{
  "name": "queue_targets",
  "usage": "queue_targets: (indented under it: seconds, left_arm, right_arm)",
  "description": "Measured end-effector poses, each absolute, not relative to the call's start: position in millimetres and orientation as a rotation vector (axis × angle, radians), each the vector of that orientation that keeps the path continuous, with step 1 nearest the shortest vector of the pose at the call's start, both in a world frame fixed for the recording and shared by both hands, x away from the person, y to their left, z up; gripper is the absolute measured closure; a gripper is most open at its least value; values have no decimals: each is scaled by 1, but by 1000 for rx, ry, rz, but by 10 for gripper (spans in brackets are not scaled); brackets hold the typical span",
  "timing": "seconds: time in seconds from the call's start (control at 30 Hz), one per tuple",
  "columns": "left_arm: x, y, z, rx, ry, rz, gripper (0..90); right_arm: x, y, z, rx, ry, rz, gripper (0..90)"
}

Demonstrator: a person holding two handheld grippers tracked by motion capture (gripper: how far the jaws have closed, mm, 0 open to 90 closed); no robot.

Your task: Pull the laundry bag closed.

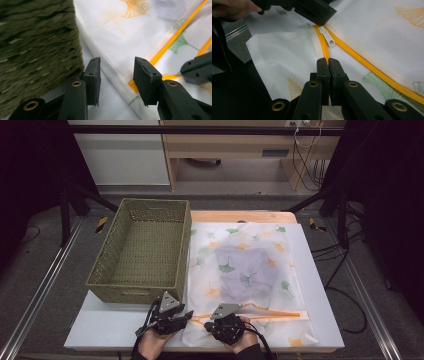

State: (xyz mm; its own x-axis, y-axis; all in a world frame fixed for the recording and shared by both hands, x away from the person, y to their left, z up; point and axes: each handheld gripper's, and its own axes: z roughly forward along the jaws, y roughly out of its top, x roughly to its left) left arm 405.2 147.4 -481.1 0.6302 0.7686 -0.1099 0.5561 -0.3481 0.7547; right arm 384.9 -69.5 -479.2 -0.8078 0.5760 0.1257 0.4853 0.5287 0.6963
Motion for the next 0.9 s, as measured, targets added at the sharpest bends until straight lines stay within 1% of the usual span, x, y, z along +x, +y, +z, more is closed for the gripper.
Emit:
queue_targets:
  seconds: [0.17, 0.3, 0.37, 0.4, 0.43, 0.47, 0.57, 0.67, 0.8, 0.9]
  left_arm:
    - [413, 142, -484, 2048, 1048, 341, 571]
    - [412, 139, -483, 2086, 1050, 423, 682]
    - [411, 138, -483, 2094, 1048, 443, 734]
    - [411, 138, -483, 2093, 1050, 432, 768]
    - [412, 138, -483, 2086, 1045, 401, 828]
    - [411, 138, -482, 2090, 1044, 405, 869]
    - [411, 141, -480, 2070, 1026, 394, 883]
    - [406, 144, -470, 2011, 990, 427, 884]
    - [399, 146, -458, 1954, 950, 456, 885]
    - [394, 146, -452, 1925, 919, 461, 886]
  right_arm:
    - [384, -68, -479, 902, 2654, 1148, 882]
    - [385, -68, -480, 909, 2648, 1153, 880]
    - [385, -68, -480, 921, 2624, 1149, 879]
    - [385, -68, -480, 930, 2614, 1149, 878]
    - [385, -67, -481, 938, 2606, 1151, 878]
    - [385, -67, -481, 932, 2602, 1150, 877]
    - [384, -65, -480, 936, 2590, 1147, 863]
    - [385, -65, -478, 922, 2560, 1172, 795]
    - [386, -66, -471, 949, 2522, 1248, 644]
    - [388, -63, -469, 954, 2515, 1282, 599]
